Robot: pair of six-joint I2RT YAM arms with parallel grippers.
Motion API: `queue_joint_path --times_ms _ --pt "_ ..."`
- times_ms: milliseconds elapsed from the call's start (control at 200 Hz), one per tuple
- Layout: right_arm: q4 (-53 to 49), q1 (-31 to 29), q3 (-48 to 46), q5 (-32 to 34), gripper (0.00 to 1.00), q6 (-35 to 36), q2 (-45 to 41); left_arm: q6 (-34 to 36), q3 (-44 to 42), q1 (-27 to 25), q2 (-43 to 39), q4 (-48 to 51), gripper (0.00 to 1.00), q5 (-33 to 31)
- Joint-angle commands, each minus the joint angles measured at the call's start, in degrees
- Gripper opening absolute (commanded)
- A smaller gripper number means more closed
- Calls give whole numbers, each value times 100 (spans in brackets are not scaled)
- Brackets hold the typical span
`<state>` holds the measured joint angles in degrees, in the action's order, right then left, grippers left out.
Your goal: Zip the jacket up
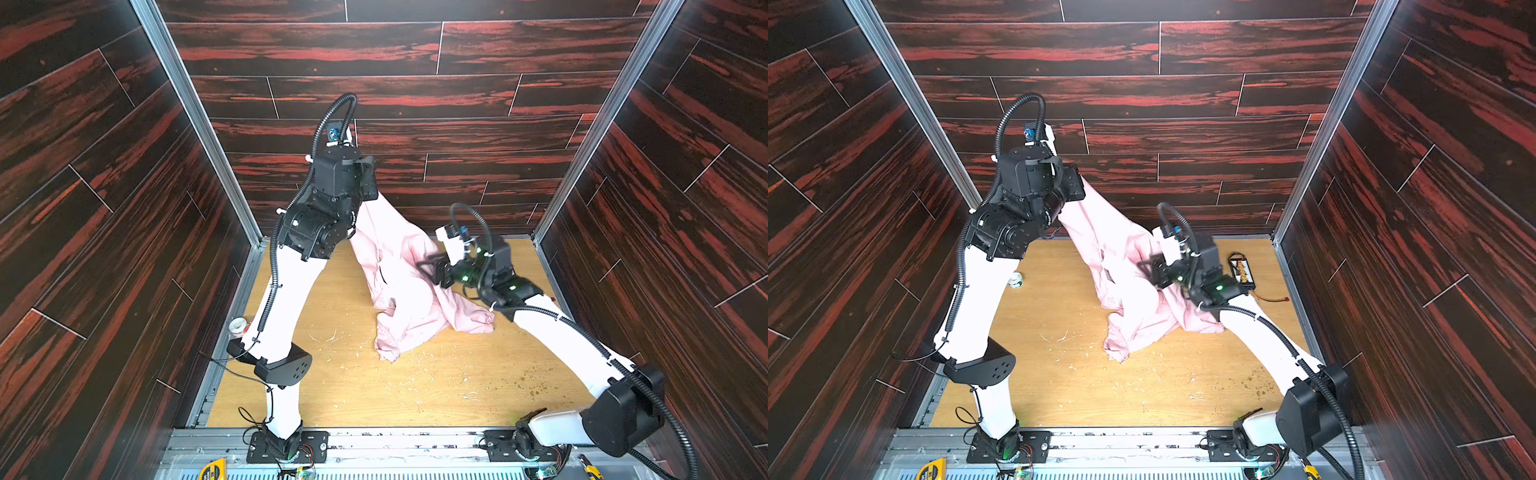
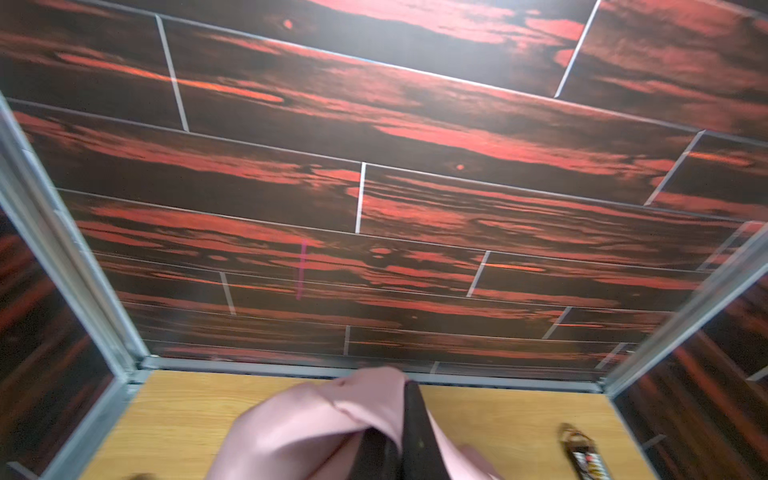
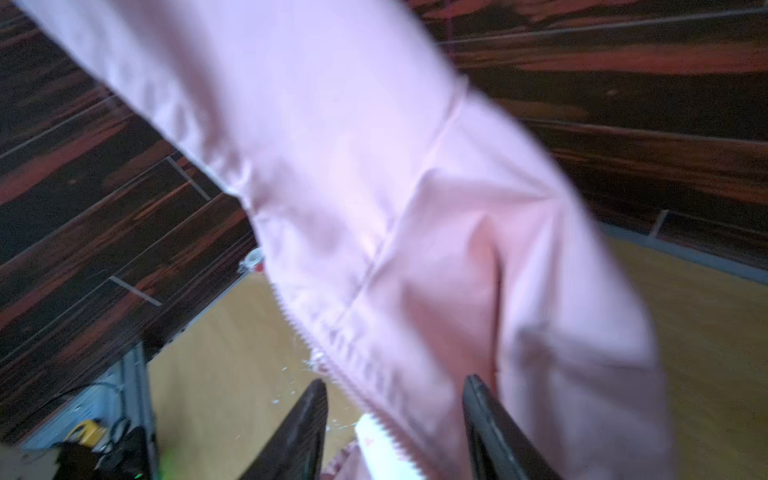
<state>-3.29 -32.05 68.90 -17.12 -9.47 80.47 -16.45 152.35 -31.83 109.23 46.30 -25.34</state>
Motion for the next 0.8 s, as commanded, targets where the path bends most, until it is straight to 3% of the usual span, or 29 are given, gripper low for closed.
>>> queue_joint_path --times_ms 0,110,316,346,551,797 --pt "365 -585 64 397 59 249 60 -271 -41 19 -417 -95 0 288" --pt "244 -1005 387 1359 64 394 522 -321 -134 19 -494 -70 0 340" --pt "401 -1135 725 2139 69 413 1086 -437 -302 19 -609 -28 0 482" --pt "488 -1144 713 2240 76 411 1123 -452 -327 19 -626 -23 0 498" --pt "906 -1344 767 2576 84 179 1536 -534 -379 19 -666 -16 0 564" --pt "1031 -1543 1219 2896 85 -254 2228 -667 -390 19 -699 -28 0 669"
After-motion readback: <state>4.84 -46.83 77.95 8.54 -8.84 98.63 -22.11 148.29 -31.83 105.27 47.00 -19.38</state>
